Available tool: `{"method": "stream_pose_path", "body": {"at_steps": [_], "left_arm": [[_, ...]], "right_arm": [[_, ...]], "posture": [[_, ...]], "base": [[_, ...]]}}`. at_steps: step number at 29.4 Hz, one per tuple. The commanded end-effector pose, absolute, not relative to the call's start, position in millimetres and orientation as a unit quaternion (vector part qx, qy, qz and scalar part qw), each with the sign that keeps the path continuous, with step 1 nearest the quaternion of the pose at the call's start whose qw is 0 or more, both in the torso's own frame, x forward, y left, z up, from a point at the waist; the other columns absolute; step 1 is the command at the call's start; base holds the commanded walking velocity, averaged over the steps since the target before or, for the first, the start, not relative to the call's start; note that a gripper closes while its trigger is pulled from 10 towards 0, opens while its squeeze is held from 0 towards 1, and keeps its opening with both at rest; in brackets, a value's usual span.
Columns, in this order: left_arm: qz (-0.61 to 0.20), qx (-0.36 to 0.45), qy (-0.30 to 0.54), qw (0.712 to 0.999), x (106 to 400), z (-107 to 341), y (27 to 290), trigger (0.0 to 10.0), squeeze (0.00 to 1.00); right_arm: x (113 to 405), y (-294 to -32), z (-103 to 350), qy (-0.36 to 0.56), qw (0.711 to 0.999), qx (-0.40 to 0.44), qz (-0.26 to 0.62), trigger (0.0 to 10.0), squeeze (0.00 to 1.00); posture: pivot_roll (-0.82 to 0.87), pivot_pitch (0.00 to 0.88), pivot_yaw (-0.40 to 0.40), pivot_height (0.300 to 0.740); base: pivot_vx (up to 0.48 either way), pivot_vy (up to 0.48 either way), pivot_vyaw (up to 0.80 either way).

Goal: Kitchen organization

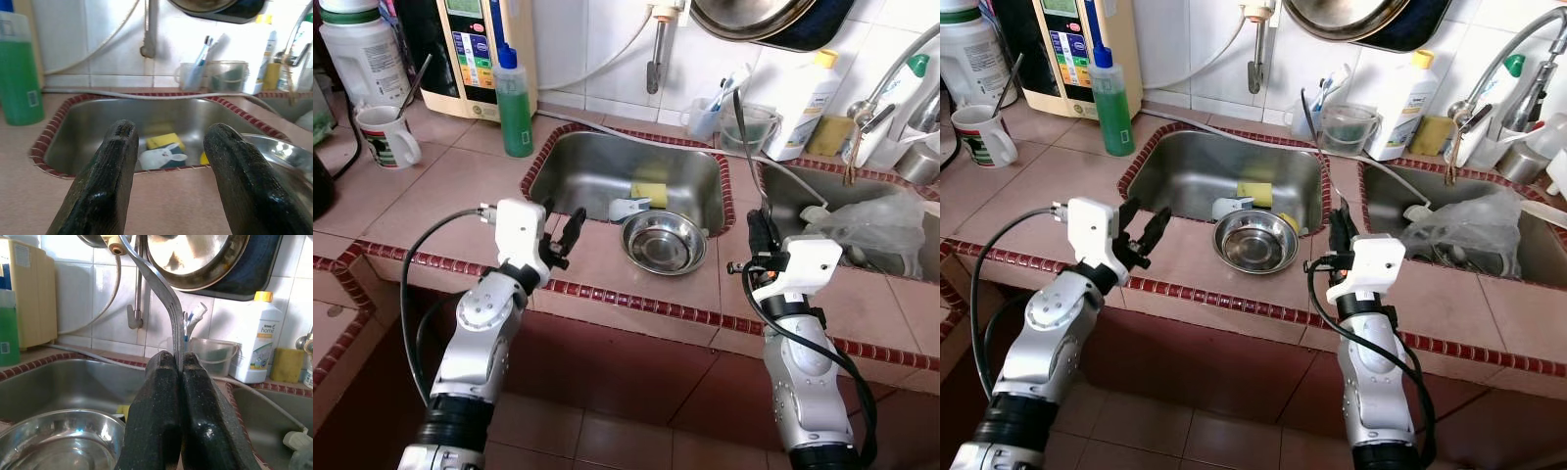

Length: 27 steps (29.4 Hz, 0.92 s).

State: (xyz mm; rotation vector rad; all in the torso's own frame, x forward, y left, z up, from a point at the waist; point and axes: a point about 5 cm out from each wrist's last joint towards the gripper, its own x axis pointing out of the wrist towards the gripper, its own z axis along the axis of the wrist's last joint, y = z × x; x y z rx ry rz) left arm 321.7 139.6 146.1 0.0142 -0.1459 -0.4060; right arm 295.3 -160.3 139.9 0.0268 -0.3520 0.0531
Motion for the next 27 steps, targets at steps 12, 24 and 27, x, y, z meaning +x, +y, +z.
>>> {"method": "stream_pose_path", "body": {"at_steps": [12, 24, 27], "left_arm": [[-0.224, -0.001, -0.085, 0.971, 324.7, 155.8, 136.2, 10.0, 0.0], [-0.232, -0.003, -0.079, 0.969, 321.8, 152.9, 133.7, 10.0, 0.0], [-0.235, -0.004, -0.077, 0.969, 321.6, 152.0, 132.3, 10.0, 0.0]], "right_arm": [[302.9, -161.5, 153.3, -0.191, 0.981, -0.001, 0.024, 10.0, 0.0], [304.5, -160.3, 152.8, -0.186, 0.982, -0.007, 0.033, 10.0, 0.0], [303.9, -161.0, 152.2, -0.185, 0.982, -0.01, 0.035, 10.0, 0.0]], "posture": [[0.1, 0.0, -0.068, 0.74], [0.1, 0.0, -0.081, 0.74], [0.1, 0.0, -0.083, 0.74]], "base": [[0.082, 0.0, 0.0], [0.26, 0.0, 0.0], [0.281, 0.0, 0.0]]}}
